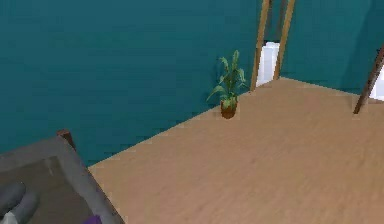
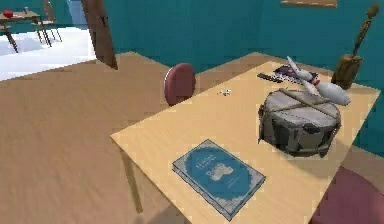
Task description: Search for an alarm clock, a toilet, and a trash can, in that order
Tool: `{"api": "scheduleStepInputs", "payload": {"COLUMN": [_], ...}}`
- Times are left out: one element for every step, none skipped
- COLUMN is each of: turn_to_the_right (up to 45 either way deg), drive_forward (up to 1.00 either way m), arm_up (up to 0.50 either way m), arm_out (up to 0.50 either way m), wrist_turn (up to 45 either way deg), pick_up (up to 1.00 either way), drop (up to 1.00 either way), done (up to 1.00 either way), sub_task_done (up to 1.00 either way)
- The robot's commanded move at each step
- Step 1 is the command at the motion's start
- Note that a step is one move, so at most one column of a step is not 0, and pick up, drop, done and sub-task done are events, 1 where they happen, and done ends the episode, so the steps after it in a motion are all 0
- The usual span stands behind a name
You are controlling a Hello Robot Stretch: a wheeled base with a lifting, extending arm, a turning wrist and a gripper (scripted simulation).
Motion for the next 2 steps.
{"api": "scheduleStepInputs", "payload": {"turn_to_the_right": [21.0,0.0], "drive_forward": [0.0,1.0], "arm_up": [0.0,0.0], "arm_out": [0.0,0.0], "wrist_turn": [0.0,0.0], "pick_up": [0.0,0.0], "drop": [0.0,0.0], "done": [0.0,0.0], "sub_task_done": [0.0,0.0]}}
